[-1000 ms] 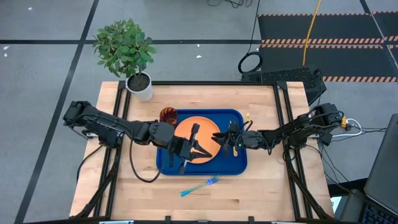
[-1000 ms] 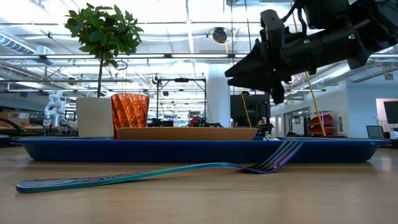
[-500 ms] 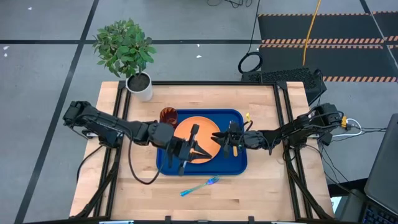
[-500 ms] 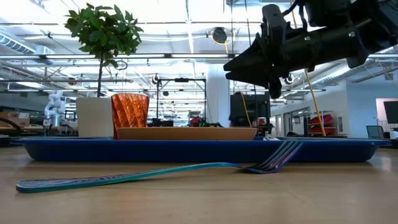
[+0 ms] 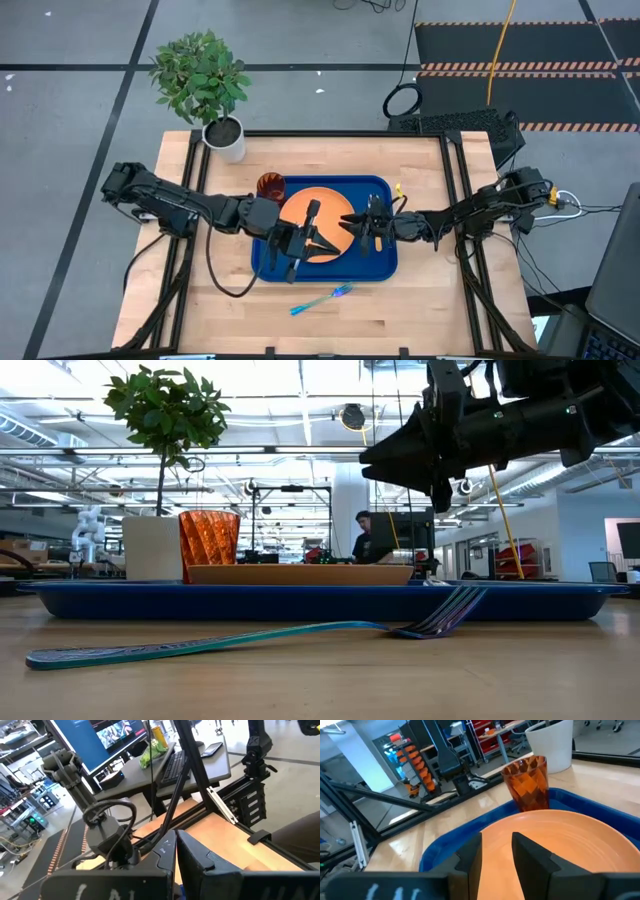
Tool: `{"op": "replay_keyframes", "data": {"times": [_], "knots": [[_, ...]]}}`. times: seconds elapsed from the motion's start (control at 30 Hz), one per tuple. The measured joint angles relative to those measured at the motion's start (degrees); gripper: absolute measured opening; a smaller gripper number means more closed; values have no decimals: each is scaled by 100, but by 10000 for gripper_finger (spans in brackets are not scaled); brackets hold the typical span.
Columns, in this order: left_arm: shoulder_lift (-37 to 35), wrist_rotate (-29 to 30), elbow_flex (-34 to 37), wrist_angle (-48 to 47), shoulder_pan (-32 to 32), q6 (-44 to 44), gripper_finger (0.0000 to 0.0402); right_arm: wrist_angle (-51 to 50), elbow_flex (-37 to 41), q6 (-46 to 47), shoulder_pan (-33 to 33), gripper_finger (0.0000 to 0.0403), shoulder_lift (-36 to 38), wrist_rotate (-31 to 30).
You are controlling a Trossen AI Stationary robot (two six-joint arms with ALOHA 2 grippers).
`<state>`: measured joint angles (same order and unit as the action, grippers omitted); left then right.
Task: Pick and place plate/cup/fork/spoon on tray
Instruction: Put the fork on the serving tray to the right of the plate
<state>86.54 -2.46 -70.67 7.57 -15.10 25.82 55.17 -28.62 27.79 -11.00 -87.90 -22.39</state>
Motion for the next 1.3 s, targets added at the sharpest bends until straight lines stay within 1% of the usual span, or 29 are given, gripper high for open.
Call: {"op": "replay_keyframes", "data": {"times": [0.17,0.23,0.33,0.43,0.53,0.63,1.13,1.3], "knots": [[0,2,0,-2,41,-26,19,34,0,0,-109,101,0,11],[0,1,0,-15,56,-232,19,36,0,-52,-178,101,0,39],[42,-2,0,-28,77,-498,19,72,0,-435,-273,101,0,414],[72,0,0,-4,77,-377,19,226,0,-846,-320,101,0,617],[63,0,0,309,77,-390,19,551,0,-1064,-304,101,0,547],[59,0,-2,405,77,-506,19,709,0,-1208,-277,101,0,441],[61,2,-2,369,92,-330,19,714,-29,-991,-377,101,-25,444],[61,2,-2,369,92,-299,19,724,-334,-1144,-429,100,-354,456]]}}
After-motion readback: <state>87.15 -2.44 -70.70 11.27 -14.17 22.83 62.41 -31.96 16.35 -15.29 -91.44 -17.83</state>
